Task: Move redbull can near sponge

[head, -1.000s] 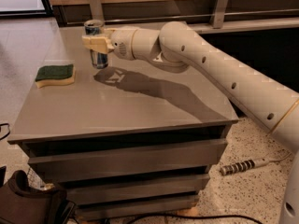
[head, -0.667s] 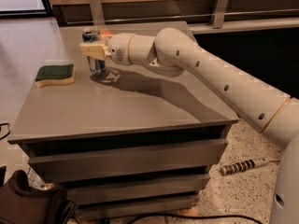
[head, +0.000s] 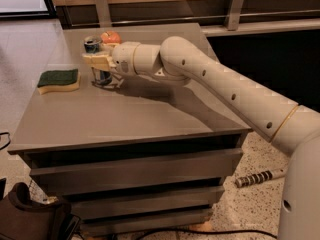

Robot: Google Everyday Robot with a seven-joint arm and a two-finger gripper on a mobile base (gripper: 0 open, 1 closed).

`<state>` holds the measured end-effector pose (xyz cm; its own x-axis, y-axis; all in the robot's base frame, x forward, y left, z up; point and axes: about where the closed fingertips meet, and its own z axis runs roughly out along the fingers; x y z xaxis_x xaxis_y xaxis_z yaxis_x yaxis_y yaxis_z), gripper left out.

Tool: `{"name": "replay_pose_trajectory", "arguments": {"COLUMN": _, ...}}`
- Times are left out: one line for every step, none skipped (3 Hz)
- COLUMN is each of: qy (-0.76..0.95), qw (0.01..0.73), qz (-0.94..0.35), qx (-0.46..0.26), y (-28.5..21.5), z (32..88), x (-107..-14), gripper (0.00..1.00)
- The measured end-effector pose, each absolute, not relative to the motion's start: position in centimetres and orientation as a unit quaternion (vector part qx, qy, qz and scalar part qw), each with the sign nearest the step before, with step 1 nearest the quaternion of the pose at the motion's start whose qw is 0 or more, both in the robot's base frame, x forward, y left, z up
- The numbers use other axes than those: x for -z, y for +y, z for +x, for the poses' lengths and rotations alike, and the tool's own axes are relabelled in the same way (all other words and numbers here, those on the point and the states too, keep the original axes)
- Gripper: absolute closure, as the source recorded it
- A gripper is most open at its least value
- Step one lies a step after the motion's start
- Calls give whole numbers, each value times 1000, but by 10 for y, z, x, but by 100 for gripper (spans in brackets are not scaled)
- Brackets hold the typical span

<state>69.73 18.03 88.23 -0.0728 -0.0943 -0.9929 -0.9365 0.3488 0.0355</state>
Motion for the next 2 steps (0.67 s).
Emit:
{"name": "replay_pose_trajectory", "arguments": {"qy": 620, "qw": 539, "qz": -416, "qx": -391, "y": 180, "z": 697, "x": -886, "gripper": 82}}
{"name": "replay_pose_trajectory", "arguments": {"qy": 619, "qw": 539, "qz": -416, "qx": -391, "y": 181, "z": 697, "x": -887, "gripper": 59}}
